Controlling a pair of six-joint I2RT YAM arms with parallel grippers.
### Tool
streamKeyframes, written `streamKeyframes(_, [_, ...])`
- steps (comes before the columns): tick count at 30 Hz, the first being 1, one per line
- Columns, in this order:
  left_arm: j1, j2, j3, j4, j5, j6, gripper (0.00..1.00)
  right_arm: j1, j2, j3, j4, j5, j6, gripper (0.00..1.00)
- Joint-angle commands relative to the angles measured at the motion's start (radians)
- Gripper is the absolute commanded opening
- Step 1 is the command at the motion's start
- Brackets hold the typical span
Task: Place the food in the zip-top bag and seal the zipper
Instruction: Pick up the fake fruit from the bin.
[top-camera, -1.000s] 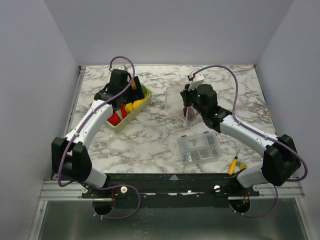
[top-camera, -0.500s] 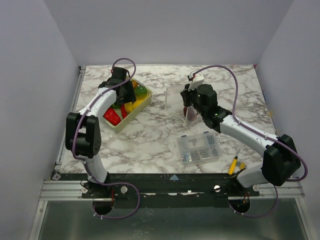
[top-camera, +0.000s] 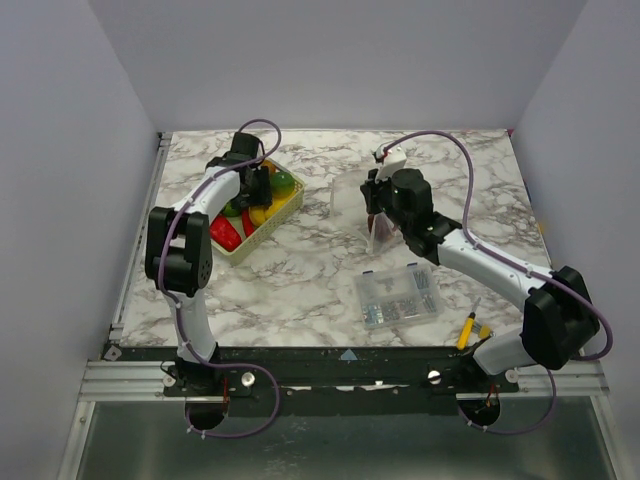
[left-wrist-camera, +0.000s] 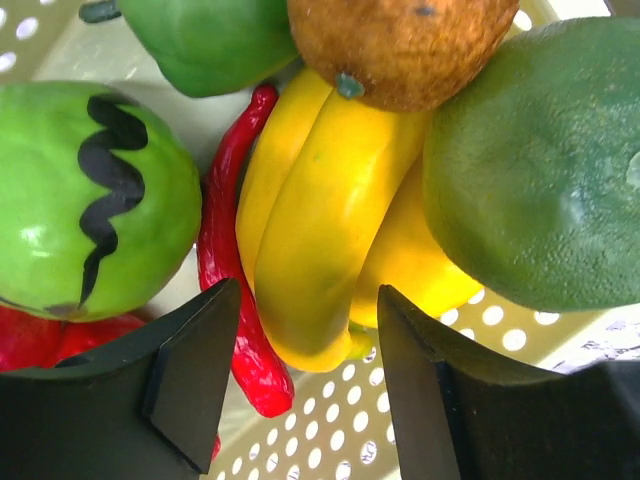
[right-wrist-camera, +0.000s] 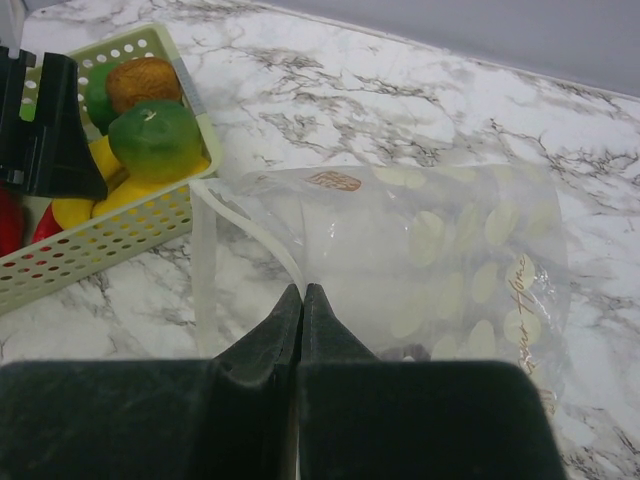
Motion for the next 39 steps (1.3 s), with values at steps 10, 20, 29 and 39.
streamKeyframes(10, [0.009, 0.016, 0.065, -0.053, -0.007, 0.063, 0.33, -0.007, 0.024, 0.003, 0.015, 0.000, -0.008, 0.01])
streamKeyframes(20, [0.010, -0.098, 0.047, -0.121, -0.125, 0.142, 0.13, -0.006, 0.032, 0.007, 0.014, -0.006, -0.006, 0.01])
streamKeyframes(29, [0.010, -0.161, 0.032, -0.199, -0.150, 0.158, 0.04, -0.006, 0.031, 0.010, 0.011, -0.011, -0.005, 0.01])
streamKeyframes(39, [0.010, -0.301, -0.034, -0.254, -0.067, 0.142, 0.03, -0.006, 0.029, 0.011, 0.008, -0.010, -0.005, 0.01])
